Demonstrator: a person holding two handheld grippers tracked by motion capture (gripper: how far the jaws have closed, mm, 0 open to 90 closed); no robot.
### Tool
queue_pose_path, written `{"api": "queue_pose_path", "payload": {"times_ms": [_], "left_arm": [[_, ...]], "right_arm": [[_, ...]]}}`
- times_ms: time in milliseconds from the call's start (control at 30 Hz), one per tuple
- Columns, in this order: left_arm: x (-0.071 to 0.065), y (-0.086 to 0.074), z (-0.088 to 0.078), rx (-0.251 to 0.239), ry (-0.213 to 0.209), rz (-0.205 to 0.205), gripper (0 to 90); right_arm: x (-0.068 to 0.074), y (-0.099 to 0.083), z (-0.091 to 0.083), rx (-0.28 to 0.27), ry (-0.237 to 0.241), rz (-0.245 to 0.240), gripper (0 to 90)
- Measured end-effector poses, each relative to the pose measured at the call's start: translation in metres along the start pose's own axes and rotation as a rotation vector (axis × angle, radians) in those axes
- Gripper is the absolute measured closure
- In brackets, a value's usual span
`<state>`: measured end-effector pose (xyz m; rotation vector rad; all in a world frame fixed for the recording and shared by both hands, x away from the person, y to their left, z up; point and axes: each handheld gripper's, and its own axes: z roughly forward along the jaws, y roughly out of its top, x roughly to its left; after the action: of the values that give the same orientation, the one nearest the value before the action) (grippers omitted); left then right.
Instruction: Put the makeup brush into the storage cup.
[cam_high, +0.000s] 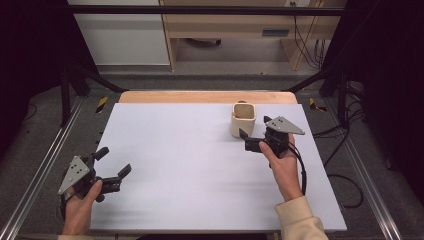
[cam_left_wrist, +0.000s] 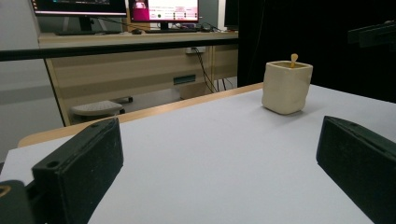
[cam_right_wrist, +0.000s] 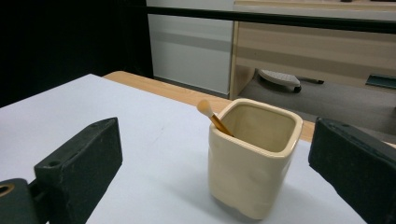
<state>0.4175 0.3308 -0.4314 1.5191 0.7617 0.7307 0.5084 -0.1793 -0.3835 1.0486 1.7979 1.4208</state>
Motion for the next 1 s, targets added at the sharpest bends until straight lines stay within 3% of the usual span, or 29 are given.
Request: {"api": "queue_pose_path", "payload": {"times_ms": [1000], "left_arm": [[0.001,0.000,0.001,-0.001,-0.001,-0.003,0.0]], "right_arm": [[-0.012,0.004,-0.024,-0.015,-0.017,0.019,3.8]]}}
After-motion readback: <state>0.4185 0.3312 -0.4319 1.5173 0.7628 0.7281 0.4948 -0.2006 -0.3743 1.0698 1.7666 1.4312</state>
